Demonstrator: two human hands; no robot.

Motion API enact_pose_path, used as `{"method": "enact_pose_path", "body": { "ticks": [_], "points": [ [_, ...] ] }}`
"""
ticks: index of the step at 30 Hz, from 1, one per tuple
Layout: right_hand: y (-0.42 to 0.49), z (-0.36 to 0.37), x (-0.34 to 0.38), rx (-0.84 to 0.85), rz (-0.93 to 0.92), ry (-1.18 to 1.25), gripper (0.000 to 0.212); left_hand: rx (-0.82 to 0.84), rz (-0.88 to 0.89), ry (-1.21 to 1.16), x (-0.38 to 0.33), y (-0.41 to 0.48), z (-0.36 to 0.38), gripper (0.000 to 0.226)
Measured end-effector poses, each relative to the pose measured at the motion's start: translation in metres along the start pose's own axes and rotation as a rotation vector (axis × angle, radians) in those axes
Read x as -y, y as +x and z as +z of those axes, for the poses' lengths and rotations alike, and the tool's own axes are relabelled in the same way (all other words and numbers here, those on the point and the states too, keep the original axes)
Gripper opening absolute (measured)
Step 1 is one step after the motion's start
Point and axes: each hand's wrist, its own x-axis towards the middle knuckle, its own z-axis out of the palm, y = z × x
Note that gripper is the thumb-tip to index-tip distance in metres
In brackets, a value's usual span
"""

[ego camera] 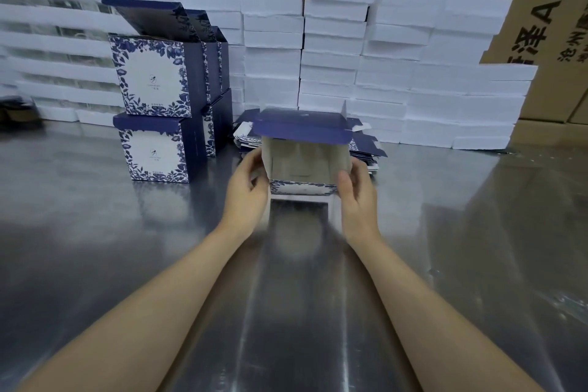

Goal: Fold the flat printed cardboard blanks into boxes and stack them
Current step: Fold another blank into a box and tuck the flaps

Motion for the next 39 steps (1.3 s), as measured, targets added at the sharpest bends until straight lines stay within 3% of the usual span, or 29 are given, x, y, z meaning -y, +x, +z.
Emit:
{"method": "enact_pose_path", "body": {
  "ticks": [3, 7, 8, 11, 14, 17, 19, 22, 26, 30, 32, 36, 39],
  "points": [
    [0.000, -0.001, 0.000, -0.026, 0.070, 0.030, 0.021, 0.069, -0.106, -0.245, -0.003, -0.005, 0.004, 0.030],
    [0.002, -0.002, -0.004, -0.155, 0.185, 0.087, 0.029, 0.137, -0.130, -0.183, -0.001, -0.009, 0.002, 0.074],
    [0.003, -0.002, -0.005, -0.194, 0.208, 0.095, 0.028, 0.116, -0.129, -0.142, 0.001, -0.008, 0.002, 0.075],
    [0.005, -0.001, -0.006, -0.244, 0.236, 0.133, 0.038, -0.056, -0.168, -0.289, 0.000, 0.000, 0.003, 0.034],
    [0.007, -0.001, -0.003, -0.266, 0.276, 0.219, 0.058, -0.232, -0.264, -0.415, -0.001, 0.010, 0.003, 0.034],
    [0.011, -0.003, -0.003, -0.283, 0.354, 0.274, 0.029, -0.255, -0.317, -0.456, 0.005, 0.015, 0.000, 0.029],
    [0.013, -0.005, -0.004, -0.300, 0.411, 0.344, 0.023, -0.241, -0.325, -0.466, 0.006, 0.017, 0.001, 0.027],
    [0.014, -0.007, -0.004, -0.288, 0.434, 0.441, 0.019, -0.194, -0.289, -0.441, 0.007, 0.015, 0.000, 0.026],
    [0.011, -0.006, -0.003, -0.254, 0.255, 0.242, 0.010, -0.244, -0.168, -0.270, 0.001, 0.007, 0.001, 0.027],
    [0.005, 0.001, 0.006, -0.224, 0.076, 0.122, 0.051, -0.374, 0.104, 0.071, -0.014, -0.004, 0.002, 0.032],
    [0.006, 0.003, 0.010, -0.204, 0.046, 0.098, 0.055, -0.351, 0.188, 0.211, -0.019, -0.006, 0.000, 0.040],
    [0.014, 0.009, 0.020, -0.129, 0.165, 0.264, 0.044, -0.156, 0.270, 0.169, -0.018, -0.010, 0.003, 0.060],
    [0.022, 0.006, 0.029, -0.026, 0.325, 0.463, 0.065, -0.229, 0.200, 0.139, -0.022, -0.009, 0.005, 0.052]
  ]
}}
